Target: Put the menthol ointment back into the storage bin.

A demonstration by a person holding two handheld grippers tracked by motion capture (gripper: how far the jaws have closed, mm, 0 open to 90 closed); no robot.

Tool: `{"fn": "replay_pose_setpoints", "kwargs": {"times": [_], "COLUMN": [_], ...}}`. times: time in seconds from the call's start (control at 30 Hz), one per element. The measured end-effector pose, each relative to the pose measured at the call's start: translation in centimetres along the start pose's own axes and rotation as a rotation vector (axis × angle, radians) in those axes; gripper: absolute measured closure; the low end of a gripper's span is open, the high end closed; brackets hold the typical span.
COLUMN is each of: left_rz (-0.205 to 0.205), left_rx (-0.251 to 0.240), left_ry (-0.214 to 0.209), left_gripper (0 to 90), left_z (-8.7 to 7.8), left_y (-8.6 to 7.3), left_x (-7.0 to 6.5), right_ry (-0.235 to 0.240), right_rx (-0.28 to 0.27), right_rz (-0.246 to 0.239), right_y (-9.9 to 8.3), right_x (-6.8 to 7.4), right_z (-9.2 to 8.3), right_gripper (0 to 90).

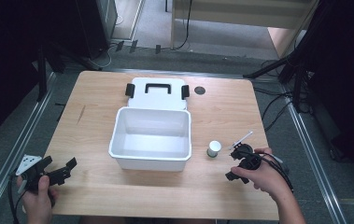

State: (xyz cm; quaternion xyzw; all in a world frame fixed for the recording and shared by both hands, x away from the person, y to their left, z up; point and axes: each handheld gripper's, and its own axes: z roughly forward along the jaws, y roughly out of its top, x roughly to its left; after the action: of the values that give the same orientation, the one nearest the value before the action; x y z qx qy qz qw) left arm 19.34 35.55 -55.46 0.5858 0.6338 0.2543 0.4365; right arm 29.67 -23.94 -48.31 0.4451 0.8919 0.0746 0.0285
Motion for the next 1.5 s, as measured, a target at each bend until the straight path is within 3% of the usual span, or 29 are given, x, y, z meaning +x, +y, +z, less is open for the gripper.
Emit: {"fn": "replay_pose_setpoints", "kwargs": {"times": [0.37,0.77,1.03,1.3,1.5], "left_rz": [0.004,0.002,0.003,0.003,0.003], "left_rx": [0.0,0.001,0.005,0.006,0.006], "left_ry": [0.004,0.001,0.003,0.003,0.003], "left_gripper": [0.1,0.1,0.1,0.1,0.1], "left_z": [0.0,0.0,0.1,0.1,0.1], "left_y": [0.0,0.0,0.0,0.0,0.0], "left_x": [-0.1,0.0,-0.1,-0.1,-0.1], "right_ry": [-0.006,0.007,-0.012,-0.018,0.005], "right_rx": [0.02,0.031,0.022,-0.007,-0.018], "right_rz": [-0.007,-0.032,-0.045,-0.008,0.034], "right_y": [1.7,5.0,6.8,8.5,9.2], "right_x": [-0.1,0.7,1.1,1.1,1.0], "right_z": [-0.4,0.5,0.5,0.2,0.1], "right_gripper": [21.4,20.5,24.1,32.6,38.3]}}
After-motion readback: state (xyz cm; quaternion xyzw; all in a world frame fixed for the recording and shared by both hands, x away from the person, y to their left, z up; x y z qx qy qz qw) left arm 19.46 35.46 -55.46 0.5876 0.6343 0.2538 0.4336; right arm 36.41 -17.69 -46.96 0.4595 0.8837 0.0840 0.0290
